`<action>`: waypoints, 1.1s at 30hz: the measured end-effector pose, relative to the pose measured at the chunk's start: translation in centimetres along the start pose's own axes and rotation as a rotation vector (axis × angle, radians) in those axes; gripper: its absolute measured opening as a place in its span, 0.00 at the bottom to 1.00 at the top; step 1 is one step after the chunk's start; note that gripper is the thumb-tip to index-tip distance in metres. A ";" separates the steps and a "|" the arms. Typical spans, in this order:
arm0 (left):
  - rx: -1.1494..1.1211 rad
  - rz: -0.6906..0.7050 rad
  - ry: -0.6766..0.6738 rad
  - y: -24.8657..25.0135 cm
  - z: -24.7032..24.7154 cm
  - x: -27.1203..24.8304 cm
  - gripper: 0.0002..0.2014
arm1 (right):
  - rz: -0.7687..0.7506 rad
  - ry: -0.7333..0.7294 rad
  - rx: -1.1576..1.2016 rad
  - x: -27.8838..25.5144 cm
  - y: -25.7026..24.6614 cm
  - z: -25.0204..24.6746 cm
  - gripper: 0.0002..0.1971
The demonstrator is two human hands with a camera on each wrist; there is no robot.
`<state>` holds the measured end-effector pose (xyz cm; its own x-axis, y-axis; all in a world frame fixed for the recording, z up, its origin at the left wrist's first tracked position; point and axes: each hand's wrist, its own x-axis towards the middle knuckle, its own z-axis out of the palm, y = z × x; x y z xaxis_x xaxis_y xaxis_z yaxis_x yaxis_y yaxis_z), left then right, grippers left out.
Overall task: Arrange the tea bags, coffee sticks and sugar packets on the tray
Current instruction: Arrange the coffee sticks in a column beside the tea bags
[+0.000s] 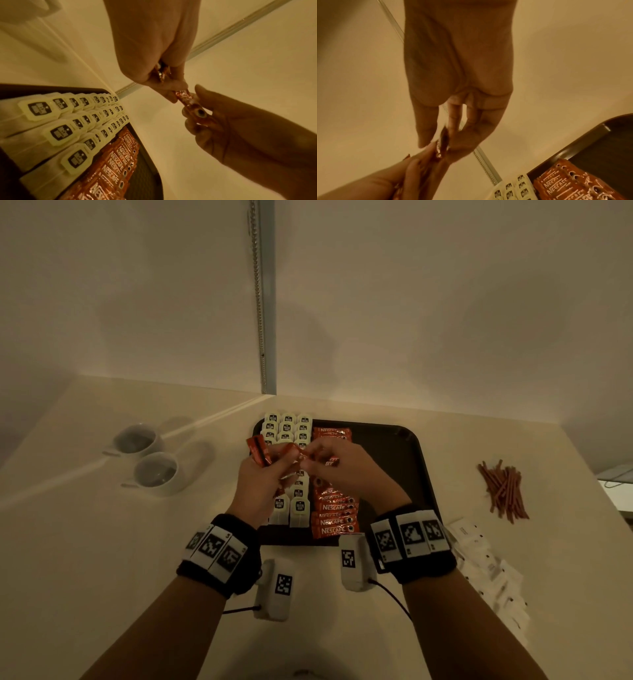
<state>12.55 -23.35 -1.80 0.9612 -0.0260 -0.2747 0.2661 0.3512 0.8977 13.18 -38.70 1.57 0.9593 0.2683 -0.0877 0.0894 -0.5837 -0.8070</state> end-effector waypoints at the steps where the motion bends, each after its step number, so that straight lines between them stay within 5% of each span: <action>1: -0.061 0.000 0.010 0.0 -0.1 0.0 0.12 | 0.019 -0.001 0.053 -0.2 -0.1 -0.1 0.10; 6: -0.196 0.011 -0.034 0.1 -0.1 0.1 0.09 | -0.005 0.201 0.191 -0.9 -0.4 -0.3 0.06; 12: -0.295 -0.028 -0.081 0.6 -0.4 0.3 0.07 | -0.020 0.261 0.445 -1.5 -1.6 -1.2 0.07; 18: -0.341 -0.073 -0.119 0.2 0.0 -0.1 0.11 | -0.113 0.447 0.204 -1.1 -2.0 -1.2 0.02; 27: -0.134 -0.006 -0.053 0.0 0.2 0.0 0.08 | 0.045 0.301 0.229 -1.4 0.0 -1.6 0.04; 33: 0.110 0.071 -0.139 0.4 -0.5 0.0 0.07 | 0.070 0.196 0.310 -1.9 1.2 -1.9 0.06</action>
<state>12.60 -22.75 -1.59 0.9767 -0.1364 -0.1660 0.1962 0.2520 0.9476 11.98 -41.35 1.89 0.9960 0.0667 -0.0600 -0.0349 -0.3274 -0.9442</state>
